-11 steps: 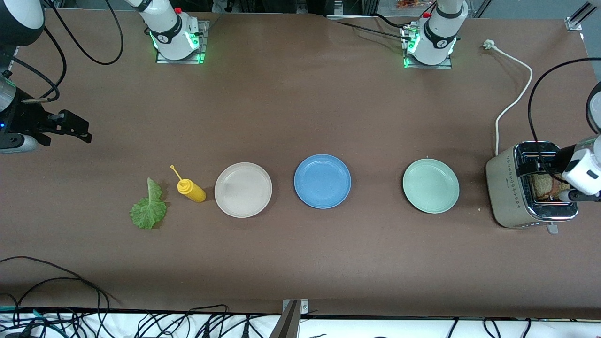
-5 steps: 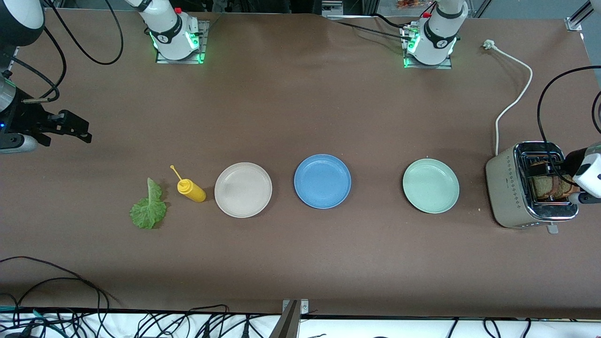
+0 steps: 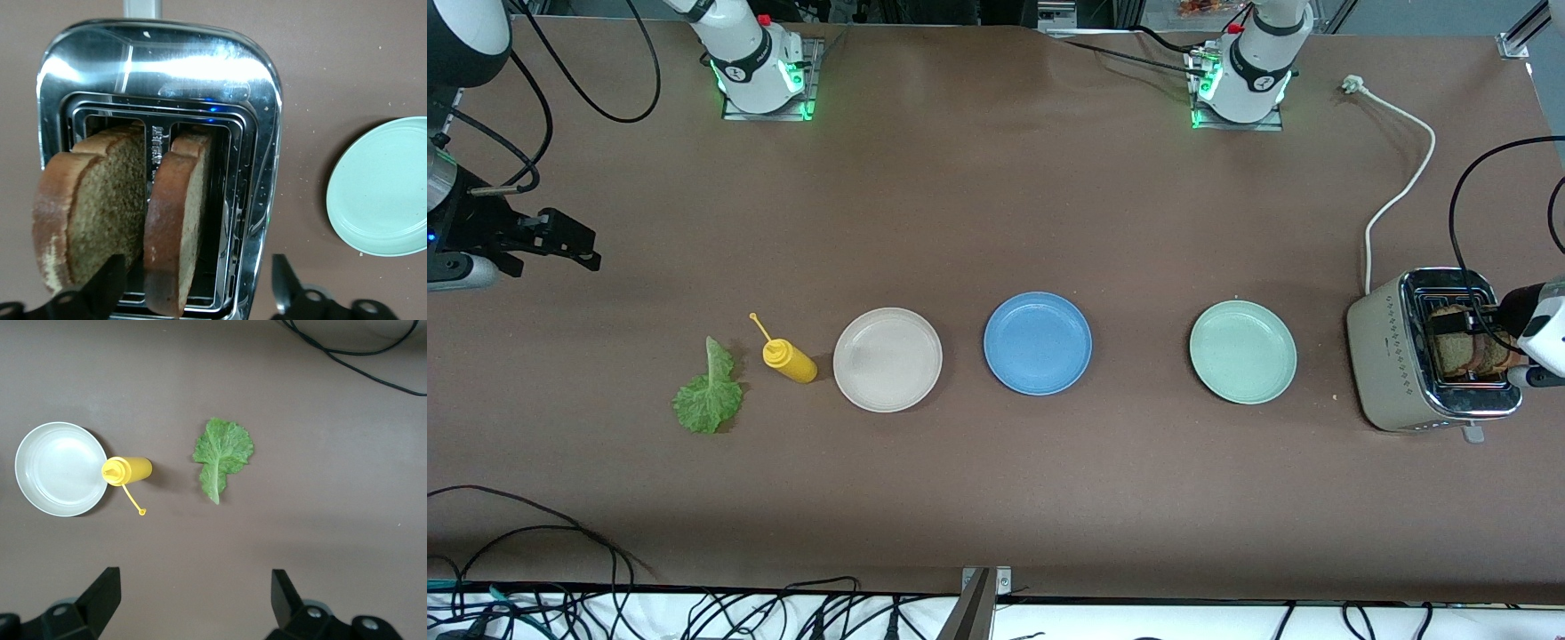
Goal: Make sandwich in blue plate with both arms
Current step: 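Move the left gripper down over the bread slices in the toaster, then close the left gripper on a bread slice and lift it out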
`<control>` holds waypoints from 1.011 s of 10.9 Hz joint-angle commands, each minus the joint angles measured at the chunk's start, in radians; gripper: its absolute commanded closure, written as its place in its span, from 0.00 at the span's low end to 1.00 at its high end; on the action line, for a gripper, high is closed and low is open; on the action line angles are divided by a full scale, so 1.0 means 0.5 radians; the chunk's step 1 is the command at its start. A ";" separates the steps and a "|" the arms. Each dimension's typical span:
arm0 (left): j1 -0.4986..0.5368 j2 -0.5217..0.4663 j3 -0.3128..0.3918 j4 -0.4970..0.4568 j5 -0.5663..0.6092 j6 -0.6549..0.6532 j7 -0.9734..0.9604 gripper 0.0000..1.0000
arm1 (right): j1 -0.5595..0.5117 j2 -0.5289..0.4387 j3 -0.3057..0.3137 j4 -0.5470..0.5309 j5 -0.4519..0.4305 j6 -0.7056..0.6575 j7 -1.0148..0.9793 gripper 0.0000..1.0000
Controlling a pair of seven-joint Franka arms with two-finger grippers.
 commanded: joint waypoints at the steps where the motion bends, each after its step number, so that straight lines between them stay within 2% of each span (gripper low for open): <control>1: 0.001 0.028 -0.023 0.057 0.055 -0.020 0.034 0.82 | -0.004 0.015 0.002 0.042 -0.023 -0.010 -0.013 0.00; 2: 0.001 0.028 -0.023 0.057 0.055 -0.020 0.034 0.98 | -0.004 0.015 0.002 0.042 -0.023 -0.010 -0.013 0.00; 8: 0.001 -0.002 -0.029 0.066 0.055 -0.033 0.055 1.00 | -0.004 0.015 0.002 0.042 -0.023 -0.010 -0.013 0.00; 10: -0.002 -0.079 -0.041 0.069 0.067 -0.100 0.067 1.00 | -0.004 0.015 0.002 0.042 -0.023 -0.010 -0.016 0.00; 11: -0.014 -0.128 -0.056 0.105 0.149 -0.167 0.068 1.00 | -0.004 0.015 0.002 0.042 -0.023 -0.010 -0.016 0.00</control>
